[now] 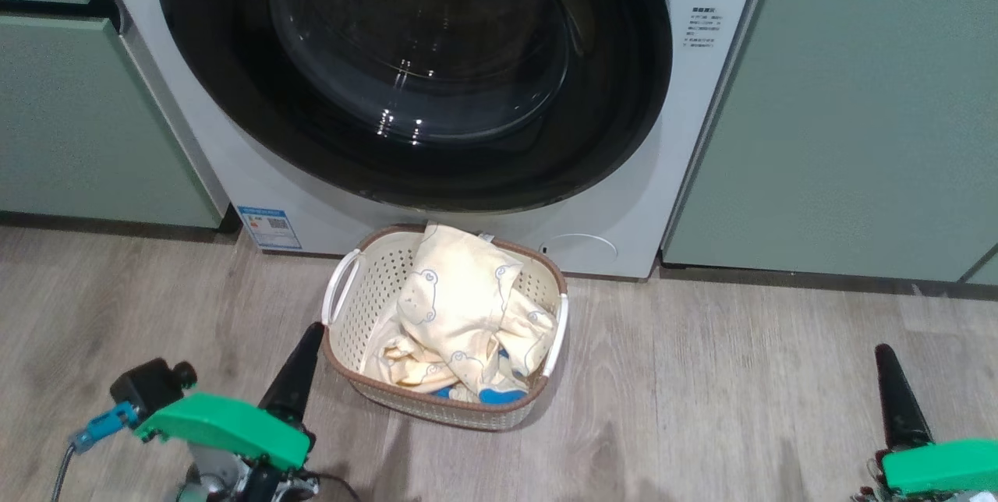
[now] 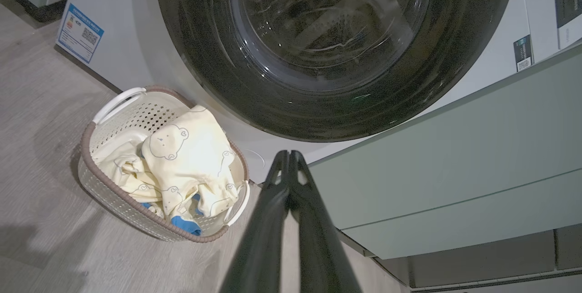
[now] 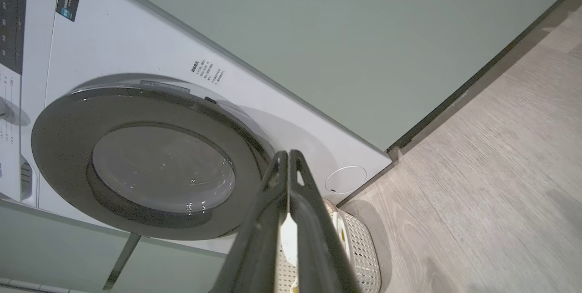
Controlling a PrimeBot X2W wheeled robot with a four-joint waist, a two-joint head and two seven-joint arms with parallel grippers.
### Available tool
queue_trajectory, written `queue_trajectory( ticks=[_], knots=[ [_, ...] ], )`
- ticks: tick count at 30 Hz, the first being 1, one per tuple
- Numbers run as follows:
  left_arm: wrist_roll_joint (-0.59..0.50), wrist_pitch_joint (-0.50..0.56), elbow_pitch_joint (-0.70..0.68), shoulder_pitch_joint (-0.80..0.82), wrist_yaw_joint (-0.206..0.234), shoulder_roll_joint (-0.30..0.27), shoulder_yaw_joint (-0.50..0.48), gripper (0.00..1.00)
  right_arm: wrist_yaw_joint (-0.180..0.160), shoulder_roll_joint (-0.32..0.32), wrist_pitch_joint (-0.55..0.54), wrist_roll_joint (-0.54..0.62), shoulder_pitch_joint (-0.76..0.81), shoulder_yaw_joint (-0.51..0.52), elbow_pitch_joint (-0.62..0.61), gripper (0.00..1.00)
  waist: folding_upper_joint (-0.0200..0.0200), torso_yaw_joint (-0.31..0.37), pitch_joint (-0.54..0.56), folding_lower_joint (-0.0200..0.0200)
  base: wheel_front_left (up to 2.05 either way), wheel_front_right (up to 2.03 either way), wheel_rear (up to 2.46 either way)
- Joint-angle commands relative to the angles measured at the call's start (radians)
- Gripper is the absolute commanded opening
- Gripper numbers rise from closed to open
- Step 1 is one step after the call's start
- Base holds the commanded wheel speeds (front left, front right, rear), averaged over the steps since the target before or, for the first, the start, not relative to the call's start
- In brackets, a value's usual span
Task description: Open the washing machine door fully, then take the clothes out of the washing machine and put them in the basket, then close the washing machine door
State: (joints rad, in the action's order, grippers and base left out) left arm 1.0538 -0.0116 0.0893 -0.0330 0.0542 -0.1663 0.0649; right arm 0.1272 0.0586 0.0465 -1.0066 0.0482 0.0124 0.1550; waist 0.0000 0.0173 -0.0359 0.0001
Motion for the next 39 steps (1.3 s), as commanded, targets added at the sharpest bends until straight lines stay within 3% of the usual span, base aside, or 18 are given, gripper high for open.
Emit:
queue_trajectory(
  ticks=[1,39],
  knots=[
    [0.033,0.006,-0.016,0.054,-0.014,-0.002,-0.037,0.0,0.002,0.024,-0.007,-0.038,-0.054,0.0,-0.021,0.0,0.0,-0.001,0.001,-0.0001,0.0,0.0,0.0],
    [0.418,0.076,0.105,0.114,-0.135,0.068,-0.119,0.0,0.003,0.024,-0.089,-0.465,-0.124,0.039,0.055,0.0,0.0,-0.012,0.024,-0.0001,0.0,0.0,0.0]
  ],
)
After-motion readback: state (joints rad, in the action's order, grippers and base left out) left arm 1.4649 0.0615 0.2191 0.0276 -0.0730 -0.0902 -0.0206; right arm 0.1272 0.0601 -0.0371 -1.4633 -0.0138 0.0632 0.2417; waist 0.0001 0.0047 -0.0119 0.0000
